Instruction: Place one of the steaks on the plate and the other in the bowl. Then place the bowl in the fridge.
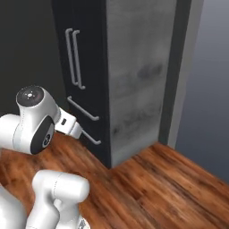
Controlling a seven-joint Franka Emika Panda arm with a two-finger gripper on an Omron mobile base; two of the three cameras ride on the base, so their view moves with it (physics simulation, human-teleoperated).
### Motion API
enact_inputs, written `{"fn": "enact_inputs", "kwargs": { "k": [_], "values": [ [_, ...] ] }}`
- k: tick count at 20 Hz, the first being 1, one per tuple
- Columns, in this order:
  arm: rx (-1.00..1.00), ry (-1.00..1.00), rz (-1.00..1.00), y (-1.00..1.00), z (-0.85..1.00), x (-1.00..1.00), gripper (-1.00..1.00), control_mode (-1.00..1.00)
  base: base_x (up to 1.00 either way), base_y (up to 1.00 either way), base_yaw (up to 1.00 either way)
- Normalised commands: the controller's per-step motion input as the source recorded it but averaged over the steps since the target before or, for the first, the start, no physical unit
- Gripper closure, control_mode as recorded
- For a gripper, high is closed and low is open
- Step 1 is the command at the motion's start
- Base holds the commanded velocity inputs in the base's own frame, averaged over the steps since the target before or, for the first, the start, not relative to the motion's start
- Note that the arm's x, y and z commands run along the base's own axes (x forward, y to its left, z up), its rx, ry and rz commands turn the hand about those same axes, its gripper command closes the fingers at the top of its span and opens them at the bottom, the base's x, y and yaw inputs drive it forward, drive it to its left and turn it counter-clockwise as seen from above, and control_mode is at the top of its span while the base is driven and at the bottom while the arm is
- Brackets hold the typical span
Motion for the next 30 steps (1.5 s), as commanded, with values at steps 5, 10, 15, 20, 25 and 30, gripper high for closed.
{"fn": "enact_inputs", "kwargs": {
  "k": [5, 10, 15, 20, 25, 30],
  "values": [
    [0.00, 0.00, 0.00, 0.00, 0.00, 0.00, -1.00, 1.00, 1.00, 1.00, -0.26],
    [0.00, 0.00, 0.00, 0.00, 0.00, 0.00, -1.00, 1.00, 1.00, 1.00, -0.38],
    [0.00, 0.00, 0.00, 0.00, 0.00, 0.00, -1.00, 1.00, 1.00, 1.00, -0.41],
    [0.00, 0.00, 0.00, 0.00, 0.00, 0.00, -1.00, 1.00, 0.54, 1.00, -0.24],
    [0.00, 0.00, 0.00, 0.00, 0.00, 0.00, -1.00, 1.00, 0.05, 1.00, -0.08],
    [0.00, 0.00, 0.00, 0.00, 0.00, 0.00, -1.00, 1.00, 0.55, 0.24, -0.22]
  ]
}}
